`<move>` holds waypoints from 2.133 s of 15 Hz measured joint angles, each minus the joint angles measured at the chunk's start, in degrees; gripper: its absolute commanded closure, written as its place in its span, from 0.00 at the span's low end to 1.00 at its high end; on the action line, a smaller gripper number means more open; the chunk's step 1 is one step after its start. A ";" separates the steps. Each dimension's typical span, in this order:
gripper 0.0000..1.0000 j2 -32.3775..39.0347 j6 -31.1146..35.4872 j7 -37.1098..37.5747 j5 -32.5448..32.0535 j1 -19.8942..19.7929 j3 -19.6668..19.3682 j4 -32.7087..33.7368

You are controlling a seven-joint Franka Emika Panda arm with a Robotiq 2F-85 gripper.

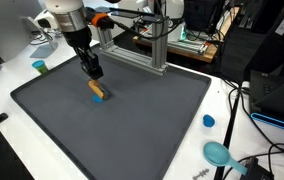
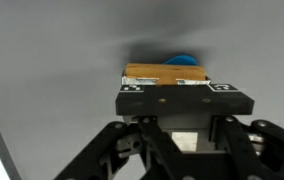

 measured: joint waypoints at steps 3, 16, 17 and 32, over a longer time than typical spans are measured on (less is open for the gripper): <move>0.78 0.81 -1.76 -0.11 0.12 -0.06 0.00 1.53; 0.78 4.00 -9.55 -0.45 0.12 -0.23 0.00 7.43; 0.78 4.14 -10.05 -0.54 0.12 -0.26 0.00 7.69; 0.78 -0.56 -3.98 -17.76 3.64 -4.56 2.83 1.38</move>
